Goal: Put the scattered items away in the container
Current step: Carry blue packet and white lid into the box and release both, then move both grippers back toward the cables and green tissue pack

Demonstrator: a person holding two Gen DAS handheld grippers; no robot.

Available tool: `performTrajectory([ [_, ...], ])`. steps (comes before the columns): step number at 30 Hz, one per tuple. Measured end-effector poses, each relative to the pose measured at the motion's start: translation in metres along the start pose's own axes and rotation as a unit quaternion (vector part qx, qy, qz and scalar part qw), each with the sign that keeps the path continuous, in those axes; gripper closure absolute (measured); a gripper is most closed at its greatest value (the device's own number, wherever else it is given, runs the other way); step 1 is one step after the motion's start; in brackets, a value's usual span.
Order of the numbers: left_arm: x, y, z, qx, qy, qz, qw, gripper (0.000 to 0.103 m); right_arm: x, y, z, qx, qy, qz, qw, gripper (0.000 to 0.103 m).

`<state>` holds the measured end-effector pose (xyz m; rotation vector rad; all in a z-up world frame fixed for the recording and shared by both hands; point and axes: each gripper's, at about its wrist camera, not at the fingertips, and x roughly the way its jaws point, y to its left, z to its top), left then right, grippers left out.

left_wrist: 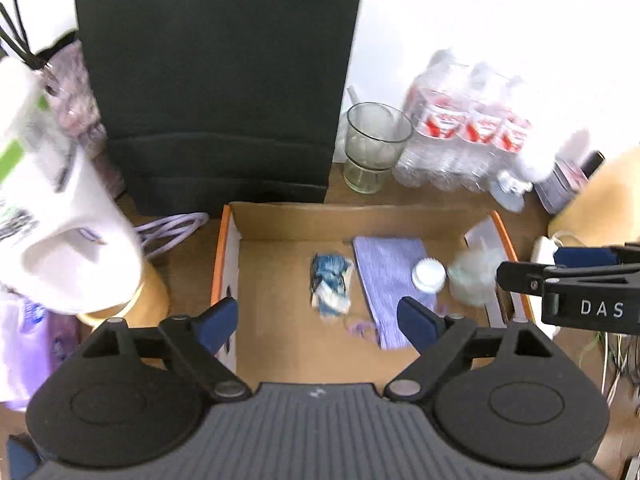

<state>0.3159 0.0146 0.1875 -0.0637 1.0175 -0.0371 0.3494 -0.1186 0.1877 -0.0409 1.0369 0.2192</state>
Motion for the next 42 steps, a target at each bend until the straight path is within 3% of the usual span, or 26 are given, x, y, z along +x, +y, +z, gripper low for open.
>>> performTrajectory([
  [4,-0.031,-0.003,-0.017,0.0,-0.024,0.0,0.9997,0.004,-0.035,0.01,-0.021,-0.007,-0.018,0.004,1.0,0.033],
  [10,-0.052,-0.003,-0.048,-0.01,-0.049,0.005,0.9987,0.003,-0.058,0.018,-0.052,-0.007,-0.032,0.011,0.999,0.032],
  [14,-0.065,-0.001,-0.08,-0.022,-0.101,-0.006,0.9946,0.001,-0.067,0.021,-0.078,-0.009,-0.06,0.016,0.998,0.027],
  [20,-0.075,-0.006,-0.136,-0.015,-0.21,-0.001,0.9775,0.0,-0.075,0.025,-0.135,-0.023,-0.148,0.03,0.988,0.027],
  [24,-0.076,-0.009,-0.184,-0.016,-0.283,0.002,0.9588,0.0,-0.079,0.023,-0.183,-0.035,-0.23,0.045,0.971,0.023],
  [26,-0.074,-0.01,-0.211,-0.015,-0.302,0.0,0.9532,0.0,-0.076,0.023,-0.212,-0.036,-0.26,0.05,0.964,0.021],
  [32,-0.073,0.0,-0.309,-0.01,-0.313,-0.02,0.9496,0.0,-0.075,0.022,-0.305,-0.019,-0.287,0.075,0.955,0.021],
  [35,-0.066,0.003,-0.347,0.002,-0.276,-0.012,0.961,0.0,-0.082,0.031,-0.354,-0.038,-0.295,0.072,0.952,0.018],
  [42,-0.069,0.007,-0.386,-0.001,-0.258,-0.037,0.9656,0.0,-0.08,0.05,-0.405,-0.055,-0.269,0.074,0.959,0.02],
])
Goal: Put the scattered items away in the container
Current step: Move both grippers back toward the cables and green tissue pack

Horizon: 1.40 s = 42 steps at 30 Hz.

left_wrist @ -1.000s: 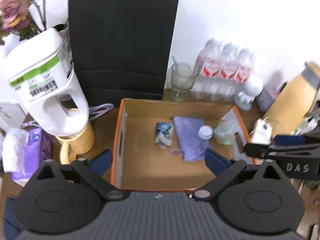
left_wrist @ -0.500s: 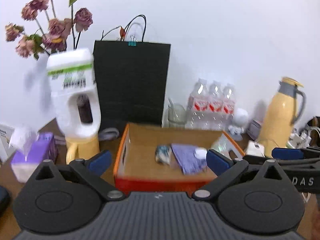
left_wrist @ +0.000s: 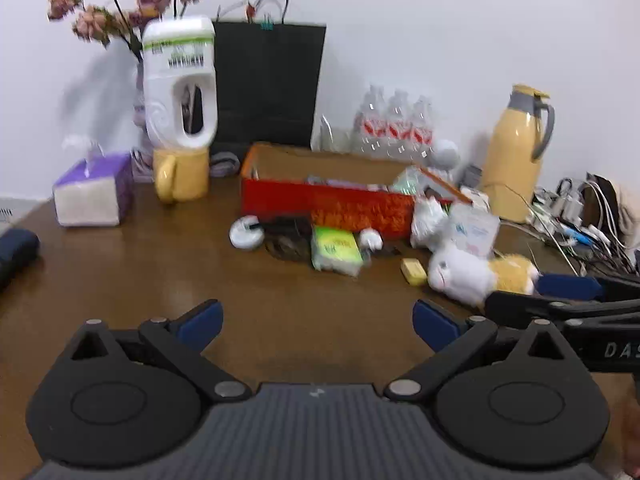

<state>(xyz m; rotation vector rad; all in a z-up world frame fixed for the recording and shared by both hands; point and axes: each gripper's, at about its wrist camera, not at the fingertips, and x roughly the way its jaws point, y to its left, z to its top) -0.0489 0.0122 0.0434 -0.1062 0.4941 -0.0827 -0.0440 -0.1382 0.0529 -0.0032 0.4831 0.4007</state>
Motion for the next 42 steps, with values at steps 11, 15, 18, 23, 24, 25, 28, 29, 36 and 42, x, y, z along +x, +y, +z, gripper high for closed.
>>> performTrajectory([
  [11,0.057,0.038,0.024,0.033,0.024,-0.006,0.9992,0.006,0.05,0.003,0.01,-0.022,0.053,0.022,0.998,0.037],
  [15,0.078,0.049,0.033,0.029,0.03,0.007,0.9991,0.021,0.083,0.002,0.023,-0.008,0.066,0.032,0.997,0.037],
  [18,0.088,0.059,0.037,0.025,0.04,0.018,0.9987,0.037,0.112,0.005,0.035,0.005,0.075,0.042,0.996,0.037],
  [23,0.095,0.065,0.042,0.043,0.029,0.015,0.9985,0.038,0.162,0.019,0.051,-0.006,0.085,0.038,0.996,0.042],
  [24,0.097,0.066,0.043,0.047,0.028,0.008,0.9985,0.038,0.17,0.02,0.054,-0.003,0.087,0.038,0.995,0.042],
  [25,0.099,0.066,0.044,0.052,0.028,0.003,0.9983,0.038,0.178,0.021,0.056,0.0,0.091,0.031,0.995,0.042],
  [28,0.106,0.063,0.048,0.077,0.02,-0.01,0.9968,0.025,0.199,0.021,0.057,0.007,0.104,0.012,0.994,0.043],
  [29,0.108,0.062,0.049,0.089,0.016,-0.013,0.9958,0.024,0.204,0.021,0.056,0.008,0.109,0.012,0.994,0.043],
  [36,0.131,0.045,0.074,0.182,0.005,-0.044,0.9824,0.023,0.203,0.01,0.055,0.015,0.112,0.013,0.994,0.058],
  [42,0.165,0.012,0.08,0.284,0.036,-0.036,0.9576,0.022,0.158,-0.013,0.062,0.018,0.074,0.002,0.997,0.058],
])
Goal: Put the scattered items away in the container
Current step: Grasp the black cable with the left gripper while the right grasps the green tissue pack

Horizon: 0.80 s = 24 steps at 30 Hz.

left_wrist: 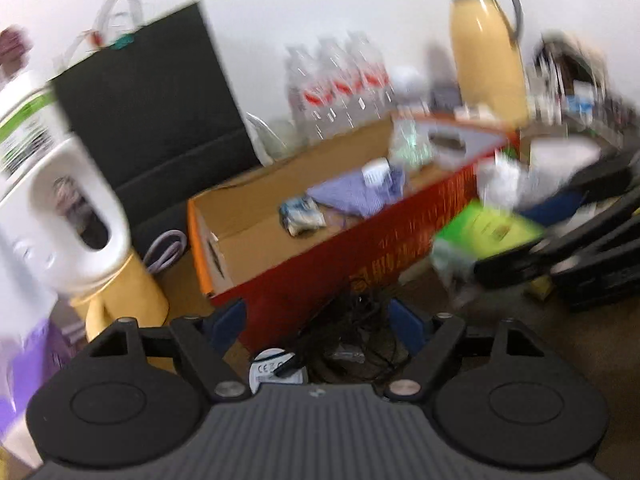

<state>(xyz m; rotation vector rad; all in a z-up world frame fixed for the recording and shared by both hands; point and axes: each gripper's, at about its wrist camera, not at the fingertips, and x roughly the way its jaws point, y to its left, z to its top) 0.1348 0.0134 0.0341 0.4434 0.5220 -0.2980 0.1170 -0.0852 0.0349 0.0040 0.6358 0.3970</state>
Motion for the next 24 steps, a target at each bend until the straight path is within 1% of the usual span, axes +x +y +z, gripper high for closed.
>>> performTrajectory([
  [2,0.012,-0.004,0.004,0.017,0.024,-0.005,0.9996,0.023,-0.008,-0.002,-0.002,-0.003,-0.005,0.005,1.0,0.058],
  [4,0.021,-0.005,0.005,0.019,0.044,-0.011,0.9988,0.024,-0.013,-0.003,-0.004,-0.002,-0.007,0.014,1.0,0.058],
  [5,0.025,-0.006,0.005,0.015,0.048,-0.009,0.9987,0.029,-0.015,-0.003,-0.005,0.0,-0.01,0.02,1.0,0.058],
  [6,0.027,-0.005,0.006,0.012,0.053,-0.01,0.9985,0.037,-0.015,-0.002,-0.006,0.001,-0.011,0.025,1.0,0.058],
  [7,0.031,-0.005,0.006,0.006,0.062,-0.012,0.998,0.061,-0.014,0.0,-0.008,0.001,-0.009,0.03,1.0,0.058],
  [8,0.033,-0.003,0.007,-0.007,0.072,-0.018,0.9972,0.081,-0.014,0.002,-0.01,-0.001,-0.006,0.035,0.999,0.058],
  [10,0.033,0.001,0.008,-0.037,0.083,-0.031,0.9954,0.087,-0.012,0.007,-0.014,-0.006,0.0,0.045,0.999,0.058],
  [11,0.031,0.002,0.009,-0.043,0.083,-0.033,0.9951,0.091,-0.012,0.01,-0.015,-0.008,0.001,0.049,0.999,0.058],
  [14,0.014,0.005,0.013,-0.062,0.06,-0.025,0.996,0.092,-0.016,0.014,-0.016,-0.013,-0.001,0.057,0.998,0.058],
  [17,-0.009,0.016,0.021,-0.107,0.027,-0.023,0.9936,0.094,-0.024,0.015,-0.017,-0.014,-0.007,0.061,0.998,0.058],
  [21,-0.044,0.033,0.034,-0.166,-0.02,-0.013,0.9859,0.095,-0.036,0.011,-0.019,-0.004,-0.013,0.059,0.998,0.058],
  [24,-0.076,0.043,0.043,-0.207,-0.055,-0.008,0.9768,0.095,-0.052,0.008,-0.019,0.002,-0.024,0.055,0.998,0.058],
])
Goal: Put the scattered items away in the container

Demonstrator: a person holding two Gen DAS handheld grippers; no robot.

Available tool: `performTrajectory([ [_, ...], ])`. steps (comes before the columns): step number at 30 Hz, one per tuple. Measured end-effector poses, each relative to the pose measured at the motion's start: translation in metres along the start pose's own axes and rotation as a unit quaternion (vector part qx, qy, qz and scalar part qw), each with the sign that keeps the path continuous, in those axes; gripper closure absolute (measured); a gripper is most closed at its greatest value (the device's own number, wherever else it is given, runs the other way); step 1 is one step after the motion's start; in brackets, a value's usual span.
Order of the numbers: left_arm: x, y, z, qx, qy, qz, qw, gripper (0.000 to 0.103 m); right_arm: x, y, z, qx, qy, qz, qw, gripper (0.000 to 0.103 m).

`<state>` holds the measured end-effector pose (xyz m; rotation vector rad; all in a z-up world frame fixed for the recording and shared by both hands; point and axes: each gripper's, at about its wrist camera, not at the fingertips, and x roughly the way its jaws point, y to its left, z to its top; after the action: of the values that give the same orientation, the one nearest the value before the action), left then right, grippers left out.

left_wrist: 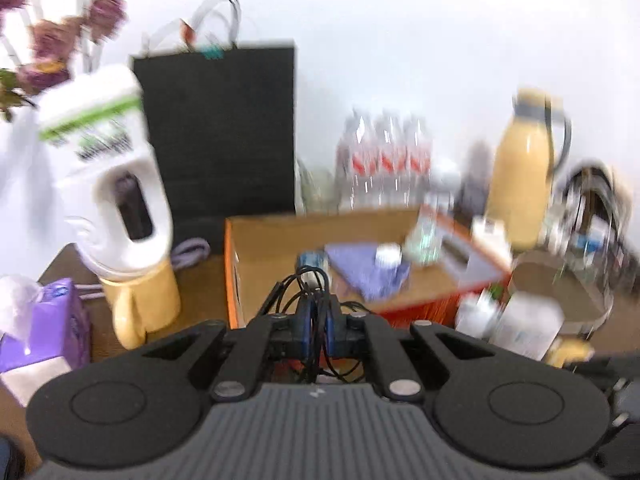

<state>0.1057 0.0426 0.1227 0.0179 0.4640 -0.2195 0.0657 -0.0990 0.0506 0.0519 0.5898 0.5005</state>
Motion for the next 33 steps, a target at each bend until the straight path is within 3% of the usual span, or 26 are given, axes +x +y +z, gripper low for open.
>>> performTrajectory([
  [3,-0.036,-0.006,0.008,-0.012,-0.047,0.002,0.9988,0.095,-0.018,0.0,0.001,0.001,-0.015,-0.009,1.0,0.058],
  [7,-0.065,-0.016,0.005,-0.033,-0.071,-0.014,0.9968,0.095,-0.043,0.001,0.001,0.002,-0.036,-0.021,0.999,0.057],
  [13,-0.083,-0.031,-0.015,-0.044,-0.056,-0.043,0.9965,0.095,-0.065,0.002,-0.01,0.008,-0.04,-0.023,0.999,0.057],
  [21,-0.07,-0.037,-0.053,-0.07,0.002,-0.065,0.9954,0.097,-0.028,0.004,-0.043,-0.016,0.055,-0.051,0.997,0.057],
  [23,-0.069,-0.039,-0.058,-0.067,0.006,-0.069,0.9953,0.097,-0.021,0.004,-0.049,-0.026,0.064,-0.069,0.995,0.055],
  [26,-0.07,-0.038,-0.058,-0.067,0.009,-0.072,0.9951,0.097,-0.023,0.006,-0.049,-0.032,0.048,-0.096,0.994,0.043],
  [28,-0.07,-0.038,-0.057,-0.067,0.009,-0.073,0.9951,0.097,-0.036,0.016,-0.046,-0.046,0.017,-0.067,0.997,0.036],
  [33,-0.07,-0.039,-0.055,-0.077,0.014,-0.087,0.9932,0.097,-0.05,0.045,-0.046,-0.081,-0.032,0.054,0.995,0.025],
])
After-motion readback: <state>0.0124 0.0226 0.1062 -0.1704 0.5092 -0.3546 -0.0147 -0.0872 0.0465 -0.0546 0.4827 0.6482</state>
